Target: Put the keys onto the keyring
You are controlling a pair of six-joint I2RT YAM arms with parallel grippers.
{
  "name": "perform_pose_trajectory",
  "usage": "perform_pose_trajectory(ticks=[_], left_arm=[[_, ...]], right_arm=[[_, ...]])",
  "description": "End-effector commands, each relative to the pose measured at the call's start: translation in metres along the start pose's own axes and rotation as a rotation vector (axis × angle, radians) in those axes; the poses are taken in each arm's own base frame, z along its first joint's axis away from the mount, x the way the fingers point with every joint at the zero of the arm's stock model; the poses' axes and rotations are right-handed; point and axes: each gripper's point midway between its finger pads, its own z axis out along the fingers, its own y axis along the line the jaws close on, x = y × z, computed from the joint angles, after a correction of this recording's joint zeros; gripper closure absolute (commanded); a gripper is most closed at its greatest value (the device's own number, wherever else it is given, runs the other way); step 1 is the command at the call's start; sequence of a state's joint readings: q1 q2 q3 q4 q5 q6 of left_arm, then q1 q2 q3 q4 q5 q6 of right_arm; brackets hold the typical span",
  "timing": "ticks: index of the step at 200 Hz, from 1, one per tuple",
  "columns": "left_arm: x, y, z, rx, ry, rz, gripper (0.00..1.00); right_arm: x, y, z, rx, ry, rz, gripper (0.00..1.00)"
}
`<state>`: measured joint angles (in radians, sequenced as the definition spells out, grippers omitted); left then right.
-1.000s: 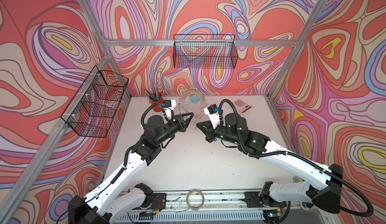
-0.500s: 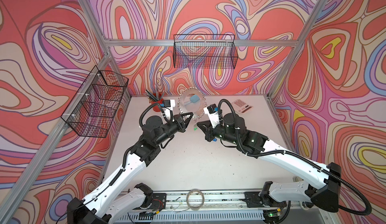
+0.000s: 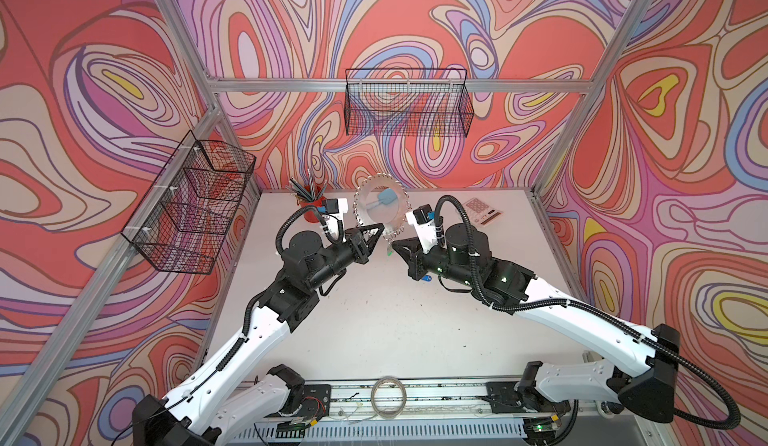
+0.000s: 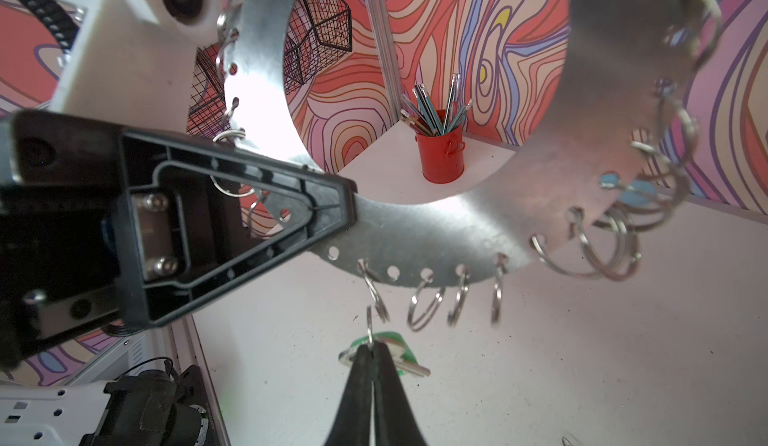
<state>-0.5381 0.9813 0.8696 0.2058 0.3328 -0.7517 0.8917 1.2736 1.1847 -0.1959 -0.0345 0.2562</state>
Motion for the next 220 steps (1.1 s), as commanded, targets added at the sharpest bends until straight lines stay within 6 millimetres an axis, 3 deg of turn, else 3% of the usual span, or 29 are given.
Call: perform_pose_trajectory(ticks=[1,220], left_arm=[[-0.012,-0.021,-0.007,0.073,-0.048,0.040,1.00],[-0.013,-0.026,-0.013,0.097,-0.065,0.040,1.00]], right_arm=[[-0.014,0.007,-0.005,-0.016,-0.026,-0.004,1.00],[-0.001,-0.003,-0.004,-0.012,-0.007,0.046,1.00]])
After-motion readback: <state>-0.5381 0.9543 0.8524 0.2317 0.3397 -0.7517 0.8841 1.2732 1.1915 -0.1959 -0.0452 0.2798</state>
